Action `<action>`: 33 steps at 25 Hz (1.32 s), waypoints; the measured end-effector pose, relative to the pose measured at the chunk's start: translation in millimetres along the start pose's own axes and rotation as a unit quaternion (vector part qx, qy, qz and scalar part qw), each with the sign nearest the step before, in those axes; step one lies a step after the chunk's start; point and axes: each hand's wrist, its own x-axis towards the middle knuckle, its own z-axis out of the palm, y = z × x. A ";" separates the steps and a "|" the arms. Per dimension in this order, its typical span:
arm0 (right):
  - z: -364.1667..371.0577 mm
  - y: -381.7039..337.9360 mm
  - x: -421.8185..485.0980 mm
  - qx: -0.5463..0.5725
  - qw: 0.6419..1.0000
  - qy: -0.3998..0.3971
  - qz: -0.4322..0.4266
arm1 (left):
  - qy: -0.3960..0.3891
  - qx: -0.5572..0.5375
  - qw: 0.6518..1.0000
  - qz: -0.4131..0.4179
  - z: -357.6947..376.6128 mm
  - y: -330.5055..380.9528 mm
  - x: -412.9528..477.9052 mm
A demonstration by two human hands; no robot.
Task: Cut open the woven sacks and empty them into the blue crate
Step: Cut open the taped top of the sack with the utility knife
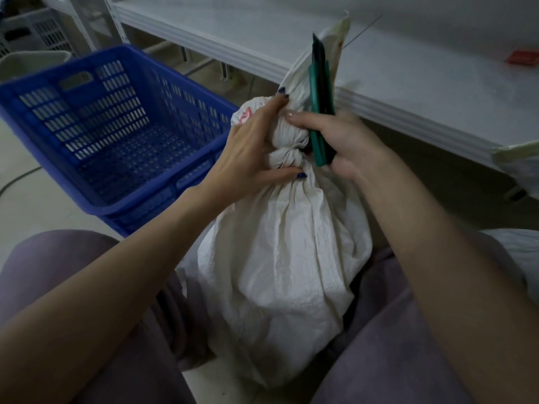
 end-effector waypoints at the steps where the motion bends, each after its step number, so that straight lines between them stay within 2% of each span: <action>1: -0.8 2.7 2.8 -0.096 0.994 0.028 -0.053 | 0.011 -0.004 1.000 -0.004 1.0 1.2 -0.1; 3: -1.7 8.6 4.6 -0.313 0.938 0.056 -0.138 | 0.031 -0.042 0.999 -0.016 3.2 1.3 -1.2; 4: -2.5 12.4 4.5 -0.381 0.910 0.059 -0.151 | 0.034 -0.069 0.997 -0.026 4.3 -0.7 -2.7; 5: -3.3 16.4 5.6 -0.410 0.899 0.054 -0.144 | 0.032 -0.089 0.995 -0.035 5.2 -2.9 -4.6; 7: -4.3 21.7 7.3 -0.393 0.915 0.022 -0.092 | 0.027 -0.093 0.995 -0.039 5.7 -4.7 -9.0; 10: -4.8 26.7 12.6 -0.247 0.969 -0.019 -0.010 | 0.012 -0.106 0.994 -0.034 5.6 -6.9 -12.3; 12: -1.4 29.8 13.8 -0.131 0.991 -0.013 0.025 | 0.011 -0.107 0.993 -0.042 3.9 -7.1 -13.7; 15: 8.2 36.0 12.0 -0.012 0.999 0.019 0.035 | 0.017 -0.068 0.997 -0.039 1.3 -7.4 -16.7; 18: 15.9 34.7 7.2 0.027 0.999 0.020 0.025 | 0.027 -0.047 0.998 -0.036 -1.3 -3.6 -16.6; 20: 14.6 29.9 7.2 0.013 1.000 0.021 0.003 | 0.058 0.019 0.997 -0.055 -2.2 -1.6 -15.3; 23: 6.0 17.9 9.0 -0.017 0.999 0.027 -0.037 | 0.153 0.095 0.976 -0.119 -1.1 8.1 -15.3; 24: 2.5 15.1 9.2 -0.048 0.997 0.026 -0.055 | 0.153 0.082 0.973 -0.151 -0.4 11.8 -14.8; 27: 0.1 12.5 6.6 -0.179 0.978 0.015 -0.111 | 0.079 -0.017 0.962 -0.259 0.1 15.9 -9.7; 29: 0.7 14.2 6.2 -0.204 0.971 0.021 -0.125 | 0.049 -0.082 0.948 -0.305 -1.8 14.5 -5.1; 31: -1.9 14.8 7.8 -0.227 0.965 0.040 -0.126 | 0.054 -0.112 0.946 -0.301 -1.8 14.2 -2.0; 33: -7.2 14.6 10.4 -0.263 0.954 0.061 -0.128 | 0.081 -0.073 0.958 -0.266 0.5 14.1 -1.2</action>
